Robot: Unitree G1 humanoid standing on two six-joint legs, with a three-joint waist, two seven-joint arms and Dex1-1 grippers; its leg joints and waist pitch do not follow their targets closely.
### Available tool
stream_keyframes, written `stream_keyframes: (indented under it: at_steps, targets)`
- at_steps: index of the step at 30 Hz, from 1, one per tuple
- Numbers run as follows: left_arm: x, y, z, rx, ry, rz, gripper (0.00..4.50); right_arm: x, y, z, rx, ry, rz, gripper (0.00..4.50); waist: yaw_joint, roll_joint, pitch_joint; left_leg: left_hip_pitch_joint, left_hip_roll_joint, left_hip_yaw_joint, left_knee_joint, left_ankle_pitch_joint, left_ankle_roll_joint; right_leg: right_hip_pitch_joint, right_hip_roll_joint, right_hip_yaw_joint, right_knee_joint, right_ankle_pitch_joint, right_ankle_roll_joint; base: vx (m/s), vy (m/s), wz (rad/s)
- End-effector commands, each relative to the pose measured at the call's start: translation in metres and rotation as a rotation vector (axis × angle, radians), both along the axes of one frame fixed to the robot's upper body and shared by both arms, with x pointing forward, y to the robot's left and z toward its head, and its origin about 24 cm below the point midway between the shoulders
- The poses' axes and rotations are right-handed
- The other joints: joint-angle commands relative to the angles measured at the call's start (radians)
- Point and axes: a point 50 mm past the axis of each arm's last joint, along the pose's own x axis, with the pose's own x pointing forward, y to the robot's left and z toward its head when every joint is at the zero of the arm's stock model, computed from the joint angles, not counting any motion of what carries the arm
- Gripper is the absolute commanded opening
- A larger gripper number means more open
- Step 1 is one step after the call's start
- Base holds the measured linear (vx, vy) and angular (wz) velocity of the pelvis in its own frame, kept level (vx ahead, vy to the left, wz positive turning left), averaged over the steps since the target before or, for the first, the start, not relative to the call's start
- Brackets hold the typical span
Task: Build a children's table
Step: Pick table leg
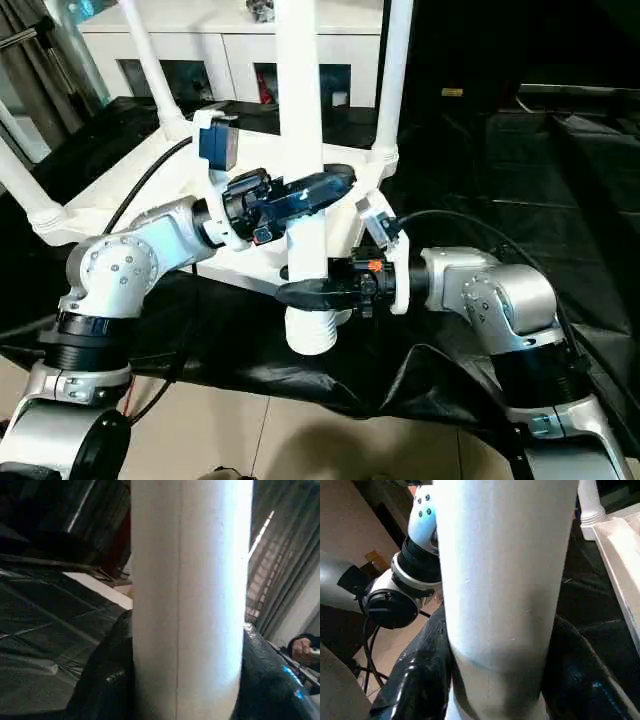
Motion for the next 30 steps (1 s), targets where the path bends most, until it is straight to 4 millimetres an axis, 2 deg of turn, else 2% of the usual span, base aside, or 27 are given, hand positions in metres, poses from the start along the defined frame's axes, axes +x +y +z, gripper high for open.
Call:
stream_keyframes:
  at_steps: [1, 3, 5, 9, 12, 13, 16, 19, 22, 24, 30]
  targets:
    - [-0.003, -0.001, 0.008, -0.026, -0.022, -0.003, 2.65, 0.002, 0.001, 0.004, 0.006, -0.022, -0.02, 1.94, 0.004, -0.03, -0.079, 0.009, 0.022, -0.003, -0.061, -0.092, 0.068, 0.063, -0.041, 0.039, -0.067, -0.231, -0.193, 0.0, 0.0, 0.0]
    - [-0.003, -0.001, 0.009, -0.023, -0.036, 0.02, 2.75, 0.002, 0.001, 0.004, 0.006, -0.026, -0.027, 1.92, 0.005, -0.029, -0.08, 0.009, 0.021, -0.004, -0.06, -0.086, 0.071, 0.063, -0.042, 0.039, -0.065, -0.226, -0.196, 0.0, 0.0, 0.0]
    - [0.001, 0.001, 0.008, 0.011, -0.068, 0.115, 2.98, 0.003, 0.003, 0.003, 0.002, -0.035, -0.043, 1.9, 0.004, -0.03, -0.08, 0.007, 0.024, -0.005, -0.061, -0.084, 0.072, 0.064, -0.042, 0.039, -0.065, -0.226, -0.191, 0.0, 0.0, 0.0]
    - [0.002, 0.001, 0.008, 0.025, -0.058, 0.177, 2.98, 0.004, 0.004, 0.003, 0.001, -0.047, -0.059, 1.89, 0.004, -0.03, -0.08, 0.009, 0.023, -0.004, -0.059, -0.081, 0.07, 0.063, -0.042, 0.04, -0.064, -0.224, -0.188, 0.0, 0.0, 0.0]
    - [0.007, -0.001, 0.011, 0.042, -0.011, 0.295, 2.98, 0.006, 0.006, 0.003, -0.008, -0.062, -0.078, 1.89, 0.005, -0.033, -0.08, 0.007, 0.023, -0.004, -0.059, -0.077, 0.071, 0.063, -0.042, 0.039, -0.064, -0.216, -0.19, 0.0, 0.0, 0.0]
    - [0.01, -0.002, 0.012, 0.044, 0.001, 0.333, 2.7, 0.006, 0.007, 0.003, -0.013, -0.067, -0.082, 1.89, 0.004, -0.034, -0.079, 0.007, 0.022, -0.004, -0.058, -0.079, 0.07, 0.063, -0.041, 0.039, -0.064, -0.22, -0.188, 0.0, 0.0, 0.0]
    - [0.013, -0.003, 0.013, 0.037, 0.015, 0.39, 2.63, 0.009, 0.008, 0.002, -0.018, -0.077, -0.104, 1.88, 0.006, -0.037, -0.079, 0.005, 0.02, -0.003, -0.057, -0.083, 0.07, 0.063, -0.042, 0.038, -0.068, -0.245, -0.179, 0.0, 0.0, 0.0]
    - [0.014, -0.004, 0.014, 0.033, 0.012, 0.407, 2.25, 0.012, 0.008, 0.002, -0.022, -0.085, -0.125, 1.88, 0.006, -0.038, -0.08, 0.005, 0.021, -0.004, -0.057, -0.077, 0.074, 0.062, -0.042, 0.038, -0.068, -0.244, -0.172, 0.0, 0.0, 0.0]
    - [0.013, -0.006, 0.014, 0.033, -0.001, 0.41, 2.16, 0.013, 0.008, 0.002, -0.028, -0.093, -0.134, 1.88, 0.006, -0.038, -0.08, 0.004, 0.02, -0.004, -0.057, -0.075, 0.077, 0.062, -0.042, 0.038, -0.068, -0.241, -0.17, 0.0, 0.0, 0.0]
    - [0.011, -0.008, 0.014, 0.038, -0.003, 0.405, 1.92, 0.013, 0.008, 0.002, -0.029, -0.096, -0.136, 1.88, 0.006, -0.037, -0.08, 0.005, 0.021, -0.004, -0.057, -0.077, 0.079, 0.062, -0.042, 0.038, -0.068, -0.242, -0.172, 0.0, 0.0, 0.0]
    - [0.008, -0.011, 0.012, 0.049, -0.015, 0.383, 1.82, 0.015, 0.007, 0.005, -0.037, -0.11, -0.146, 1.88, 0.006, -0.034, -0.08, 0.005, 0.021, -0.004, -0.057, -0.079, 0.079, 0.062, -0.041, 0.038, -0.069, -0.242, -0.172, 0.0, 0.0, 0.0]
